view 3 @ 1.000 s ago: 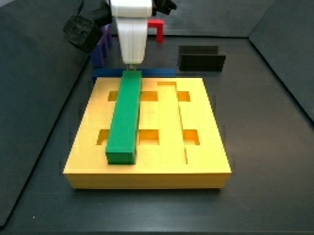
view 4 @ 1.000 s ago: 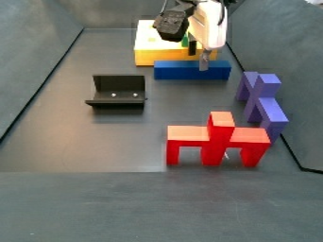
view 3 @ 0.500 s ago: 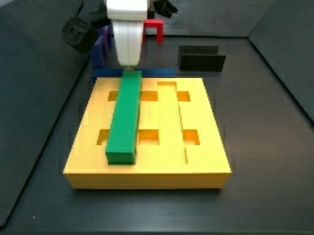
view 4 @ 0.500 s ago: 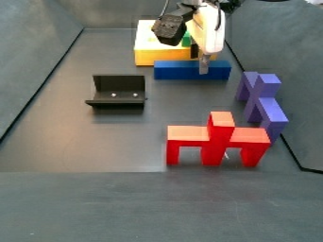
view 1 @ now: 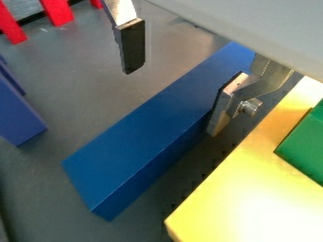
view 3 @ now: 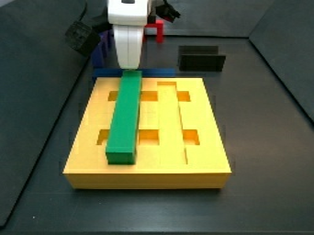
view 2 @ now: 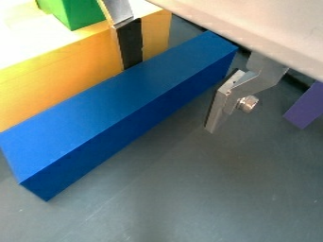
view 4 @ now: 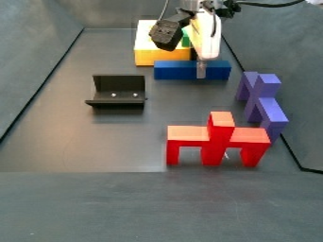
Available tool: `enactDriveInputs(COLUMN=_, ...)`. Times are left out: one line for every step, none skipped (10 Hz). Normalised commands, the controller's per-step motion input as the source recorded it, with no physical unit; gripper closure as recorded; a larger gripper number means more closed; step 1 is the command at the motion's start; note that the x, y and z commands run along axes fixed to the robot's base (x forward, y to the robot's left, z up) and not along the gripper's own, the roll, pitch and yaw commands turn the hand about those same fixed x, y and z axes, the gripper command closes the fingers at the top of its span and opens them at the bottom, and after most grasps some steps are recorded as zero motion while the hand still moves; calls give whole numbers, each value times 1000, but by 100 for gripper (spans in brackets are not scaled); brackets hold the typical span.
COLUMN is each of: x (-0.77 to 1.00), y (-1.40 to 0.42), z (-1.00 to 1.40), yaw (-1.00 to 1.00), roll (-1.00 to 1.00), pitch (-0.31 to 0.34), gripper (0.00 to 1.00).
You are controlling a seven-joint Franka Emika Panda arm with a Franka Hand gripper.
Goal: Pick up the blue object. Move up. Move to above the board. Insert the blue object.
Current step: Pick up the blue object.
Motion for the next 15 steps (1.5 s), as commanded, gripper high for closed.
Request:
enactDriveInputs(x=103, y=0, z=-91, yaw=-97, roll=0, pitch=0, gripper=0)
enactDriveInputs(x=34, y=0, z=-86, yaw=-97, roll=0, pitch=0, gripper=0)
enactDriveInputs(x=0, y=0, z=-69, yaw=-66, roll=0, pitch=0, gripper=0)
enactDriveInputs(x=0, y=0, z=0, yaw=0, roll=0, pitch=0, gripper=0)
enactDriveInputs(x=0, y=0, z=0, yaw=0, roll=0, pitch=0, gripper=100)
enactDriveInputs(x=0, y=0, z=0, yaw=0, roll=0, pitch=0, gripper=100)
enactDriveInputs(x=0, y=0, z=0, yaw=0, roll=0, pitch=0, gripper=100)
enactDriveInputs(x=0, y=0, z=0, yaw=0, roll=0, pitch=0, gripper=100)
enactDriveInputs(x=0, y=0, z=0, yaw=0, roll=0, pitch=0, gripper=100)
enactDriveInputs(x=0, y=0, z=0, yaw=0, roll=0, pitch=0, gripper=100)
enactDriveInputs(x=0, y=0, z=0, yaw=0, roll=0, pitch=0, gripper=100)
enactDriveInputs(x=0, y=0, z=0, yaw=0, roll=0, pitch=0, gripper=100)
enactDriveInputs(x=0, y=0, z=0, yaw=0, roll=0, pitch=0, gripper=100)
enactDriveInputs(x=0, y=0, z=0, yaw=0, roll=0, pitch=0, gripper=100)
enactDriveInputs(x=0, y=0, z=0, yaw=0, roll=0, pitch=0, gripper=100)
